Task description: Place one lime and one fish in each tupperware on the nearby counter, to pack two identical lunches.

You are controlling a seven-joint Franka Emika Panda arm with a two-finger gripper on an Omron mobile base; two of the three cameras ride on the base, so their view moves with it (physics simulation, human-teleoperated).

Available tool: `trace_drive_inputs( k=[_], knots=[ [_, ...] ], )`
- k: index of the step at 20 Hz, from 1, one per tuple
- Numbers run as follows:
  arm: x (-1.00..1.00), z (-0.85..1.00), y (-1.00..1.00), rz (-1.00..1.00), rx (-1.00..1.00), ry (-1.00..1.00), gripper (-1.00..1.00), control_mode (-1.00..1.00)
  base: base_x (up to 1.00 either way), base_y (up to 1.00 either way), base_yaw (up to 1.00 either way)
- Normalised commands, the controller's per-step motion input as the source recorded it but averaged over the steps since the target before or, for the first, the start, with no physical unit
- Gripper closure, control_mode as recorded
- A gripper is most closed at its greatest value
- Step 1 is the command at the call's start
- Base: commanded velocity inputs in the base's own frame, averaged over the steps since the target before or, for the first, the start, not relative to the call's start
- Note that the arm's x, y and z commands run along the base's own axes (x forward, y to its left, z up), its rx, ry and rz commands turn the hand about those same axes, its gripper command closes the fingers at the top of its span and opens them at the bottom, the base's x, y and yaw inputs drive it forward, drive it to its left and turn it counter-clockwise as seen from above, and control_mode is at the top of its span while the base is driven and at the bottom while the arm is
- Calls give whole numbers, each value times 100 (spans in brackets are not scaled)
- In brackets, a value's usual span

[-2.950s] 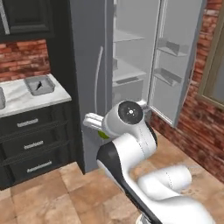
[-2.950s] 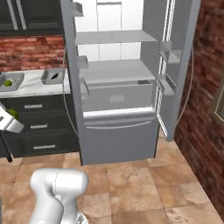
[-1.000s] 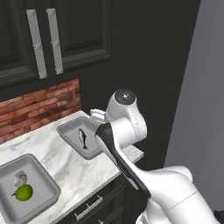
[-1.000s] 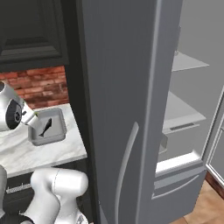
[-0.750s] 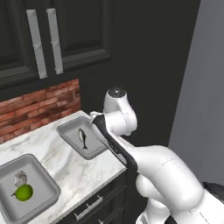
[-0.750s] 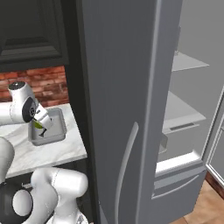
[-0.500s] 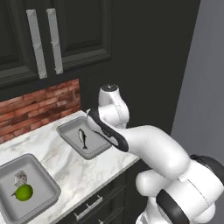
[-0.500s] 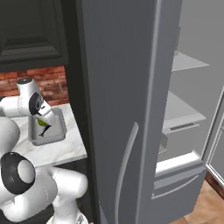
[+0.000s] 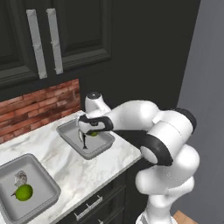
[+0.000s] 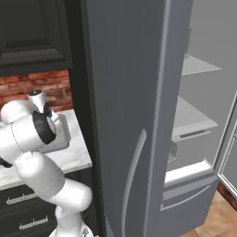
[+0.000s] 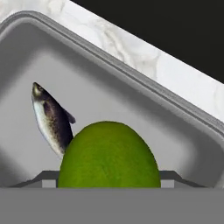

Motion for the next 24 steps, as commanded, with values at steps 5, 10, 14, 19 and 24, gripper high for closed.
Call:
trace_drive_inputs(
  k=[5, 10, 14, 19, 24],
  knots=[
    [86, -66, 29, 0, -9, 0, -100, -100, 0, 0, 0],
    [23, 1, -1, -2, 0, 0, -100, -100, 0, 0, 0],
    [-8, 65, 0, -4, 2, -2, -100, -100, 0, 0, 0],
    [-54, 72, -1, -4, 6, -5, -100, -100, 0, 0, 0],
    [-100, 74, -6, -7, 13, -18, -100, -100, 0, 0, 0]
  ],
)
